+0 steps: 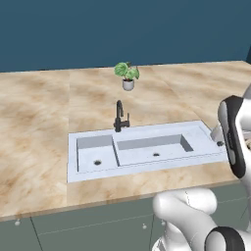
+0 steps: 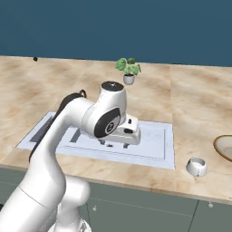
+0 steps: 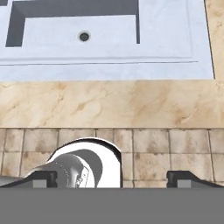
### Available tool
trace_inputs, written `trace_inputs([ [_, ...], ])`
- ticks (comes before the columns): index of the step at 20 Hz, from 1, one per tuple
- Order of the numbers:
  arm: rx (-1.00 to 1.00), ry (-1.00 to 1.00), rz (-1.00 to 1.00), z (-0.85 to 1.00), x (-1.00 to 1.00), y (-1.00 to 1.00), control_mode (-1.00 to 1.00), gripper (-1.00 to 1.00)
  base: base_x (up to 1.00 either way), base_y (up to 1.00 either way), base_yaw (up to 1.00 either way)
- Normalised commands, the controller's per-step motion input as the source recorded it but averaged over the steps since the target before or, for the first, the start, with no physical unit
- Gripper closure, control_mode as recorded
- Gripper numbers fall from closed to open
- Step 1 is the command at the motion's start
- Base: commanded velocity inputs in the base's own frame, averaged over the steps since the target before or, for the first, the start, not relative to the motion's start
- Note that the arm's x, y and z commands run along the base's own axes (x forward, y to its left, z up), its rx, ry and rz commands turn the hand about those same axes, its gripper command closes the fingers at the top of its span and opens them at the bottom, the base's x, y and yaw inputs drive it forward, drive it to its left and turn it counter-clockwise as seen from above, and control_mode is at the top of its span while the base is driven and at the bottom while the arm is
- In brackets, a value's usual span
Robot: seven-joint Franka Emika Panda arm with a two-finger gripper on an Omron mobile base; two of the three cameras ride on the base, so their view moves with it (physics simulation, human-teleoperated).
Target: Pick the mug and place it in the sink. Pick the bowl and place it in the open cabinet and then close the cabinet.
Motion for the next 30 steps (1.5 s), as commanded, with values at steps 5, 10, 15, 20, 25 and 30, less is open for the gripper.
trace_inputs([
  [5,0.01,0.0,0.0,-0.16,0.0,-0.61,-1.0,-1.0,0.0,0.0,0.0],
  [10,0.02,0.03,-0.02,-0.1,0.0,-0.63,-1.0,-1.0,0.0,0.0,0.0],
  [15,0.0,0.01,-0.07,-0.12,0.0,-0.59,-1.0,-1.0,0.0,0.0,0.0],
  [20,0.0,0.0,-0.08,-0.17,0.0,-0.52,-1.0,-1.0,0.0,0.0,0.0],
  [25,0.0,0.01,-0.05,-0.14,0.0,-0.53,-1.0,-1.0,0.0,0.0,0.0],
  [30,0.0,0.04,-0.01,-0.16,0.01,-0.6,-1.0,-1.0,0.0,0.0,0.0],
])
